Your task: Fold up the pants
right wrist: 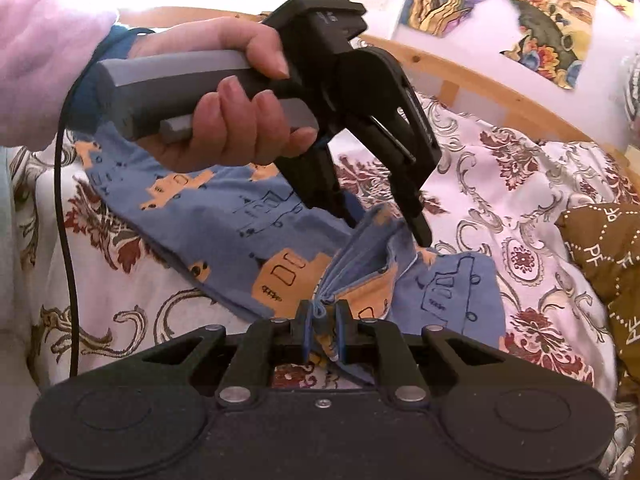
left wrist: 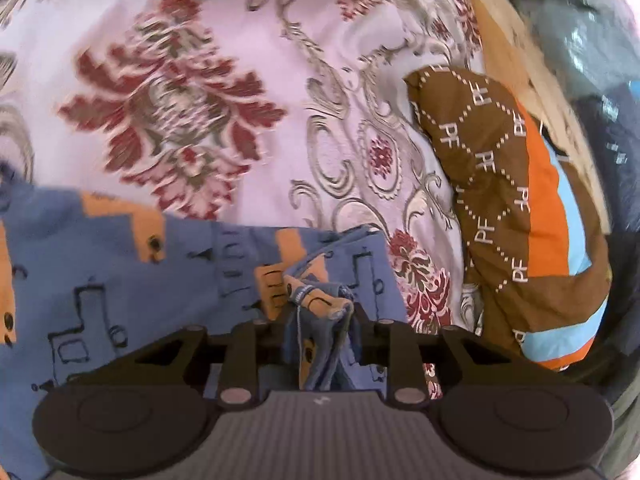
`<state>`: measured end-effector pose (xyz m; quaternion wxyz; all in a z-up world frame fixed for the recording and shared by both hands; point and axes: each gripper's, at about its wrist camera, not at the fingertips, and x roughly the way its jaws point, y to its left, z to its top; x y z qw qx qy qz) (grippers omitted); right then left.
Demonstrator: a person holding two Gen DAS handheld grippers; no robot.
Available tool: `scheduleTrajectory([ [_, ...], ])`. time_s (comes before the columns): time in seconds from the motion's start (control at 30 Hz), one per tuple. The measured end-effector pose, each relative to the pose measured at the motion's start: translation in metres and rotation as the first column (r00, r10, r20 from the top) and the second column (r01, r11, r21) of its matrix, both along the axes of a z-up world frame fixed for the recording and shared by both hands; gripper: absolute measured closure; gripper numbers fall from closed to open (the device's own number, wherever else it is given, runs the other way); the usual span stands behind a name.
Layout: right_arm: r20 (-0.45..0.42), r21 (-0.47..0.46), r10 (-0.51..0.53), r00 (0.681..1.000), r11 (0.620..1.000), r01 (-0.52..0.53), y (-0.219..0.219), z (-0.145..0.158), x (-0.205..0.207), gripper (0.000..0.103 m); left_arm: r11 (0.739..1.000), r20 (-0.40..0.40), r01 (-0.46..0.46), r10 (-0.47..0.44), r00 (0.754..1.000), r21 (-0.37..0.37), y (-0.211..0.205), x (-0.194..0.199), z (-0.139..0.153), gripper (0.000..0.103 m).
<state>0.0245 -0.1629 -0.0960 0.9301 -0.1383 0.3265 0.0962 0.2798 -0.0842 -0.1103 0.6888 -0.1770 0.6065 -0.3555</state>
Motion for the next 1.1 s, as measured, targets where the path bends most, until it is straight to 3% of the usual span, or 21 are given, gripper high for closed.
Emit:
scheduleTrajectory([
  [0.1, -0.014, -0.011, 0.006, 1.0, 1.0, -0.006, 0.001, -0.005, 0.002, 0.09, 0.999, -0.011, -0.028, 0.028, 1.0, -0.039, 0.012, -0.002, -0.008, 0.051],
  [0.2, -0.016, -0.031, 0.016, 1.0, 0.999, -0.016, 0.004, -0.008, 0.0, 0.09, 0.998, -0.011, -0.038, 0.037, 0.999, -0.054, 0.019, -0.004, -0.012, 0.049],
  [0.27, -0.013, -0.041, 0.023, 1.0, 0.999, -0.024, 0.005, -0.01, -0.001, 0.09, 0.999, 0.004, -0.035, 0.036, 0.999, -0.04, 0.02, -0.007, -0.015, 0.052],
  [0.33, -0.01, -0.048, 0.028, 1.0, 0.998, -0.028, 0.006, -0.01, -0.002, 0.09, 0.999, 0.008, -0.035, 0.035, 0.999, -0.013, 0.018, -0.009, -0.019, 0.073],
  [0.5, -0.002, -0.031, 0.022, 1.0, 0.999, -0.022, 0.004, -0.006, -0.001, 0.09, 0.999, 0.008, -0.032, 0.032, 0.999, -0.008, 0.022, -0.009, -0.019, 0.086],
  [0.77, 0.017, -0.006, 0.052, 0.998, 0.999, -0.052, 0.019, 0.005, 0.006, 0.09, 0.999, 0.096, 0.011, -0.014, 0.995, 0.037, 0.024, -0.014, -0.001, 0.09],
  [1.1, 0.008, 0.01, 0.125, 0.992, 0.992, -0.126, 0.052, 0.009, 0.016, 0.09, 0.998, 0.063, -0.021, 0.017, 0.998, 0.059, 0.067, -0.005, 0.0, 0.09],
])
